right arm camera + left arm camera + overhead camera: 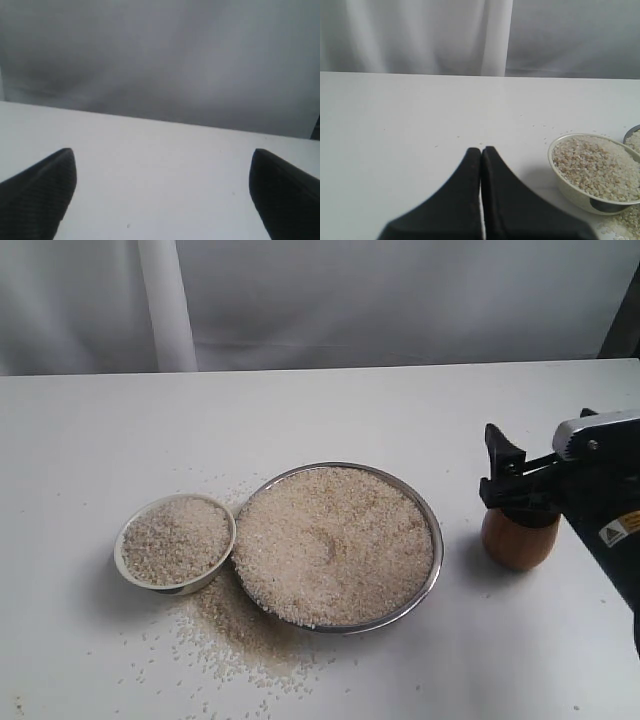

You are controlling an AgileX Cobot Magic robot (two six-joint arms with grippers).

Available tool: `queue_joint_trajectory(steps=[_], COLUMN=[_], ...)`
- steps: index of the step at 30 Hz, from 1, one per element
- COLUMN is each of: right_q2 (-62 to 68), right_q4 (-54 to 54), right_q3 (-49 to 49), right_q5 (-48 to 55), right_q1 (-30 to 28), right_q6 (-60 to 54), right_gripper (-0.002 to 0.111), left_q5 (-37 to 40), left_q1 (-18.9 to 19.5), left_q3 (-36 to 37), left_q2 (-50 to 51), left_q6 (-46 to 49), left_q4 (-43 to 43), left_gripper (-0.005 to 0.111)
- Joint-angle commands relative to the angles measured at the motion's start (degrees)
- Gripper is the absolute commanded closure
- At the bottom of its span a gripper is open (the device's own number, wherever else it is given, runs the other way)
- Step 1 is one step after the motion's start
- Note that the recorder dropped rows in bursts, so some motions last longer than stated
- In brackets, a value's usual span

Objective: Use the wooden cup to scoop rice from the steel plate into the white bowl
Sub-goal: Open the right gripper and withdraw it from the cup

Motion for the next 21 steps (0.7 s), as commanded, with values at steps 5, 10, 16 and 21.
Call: queue_joint_trajectory(steps=[5,10,16,21], right_q2=[-14.5,-22.27,-31.18,-36.8], right_q4=[-1.5,-2.91,-6.1,-8.79], right_q3=[4.2,6.99,8.17,8.17], right_q5=[0.94,0.99,10.5,20.6], right_q1=[0.1,0.1,0.1,0.1], right_q6=[0.47,3.22,10.86,10.97], right_gripper=[0.026,0.046,0.088,0.108], left_q5=[-0.41,-0.41,-0.41,-0.41], left_q1=[-0.21,-0.21,-0.21,-0.21], left_q3=[-0.43,-0.43,-0.43,-0.43], left_q2=[-0.09,-0.09,-0.09,-0.09], left_q6=[-0.14,-0.14,-0.14,-0.14], left_q4=[-0.26,-0.26,-0.26,-0.26], left_gripper=[0.107,0.107,0.107,0.107])
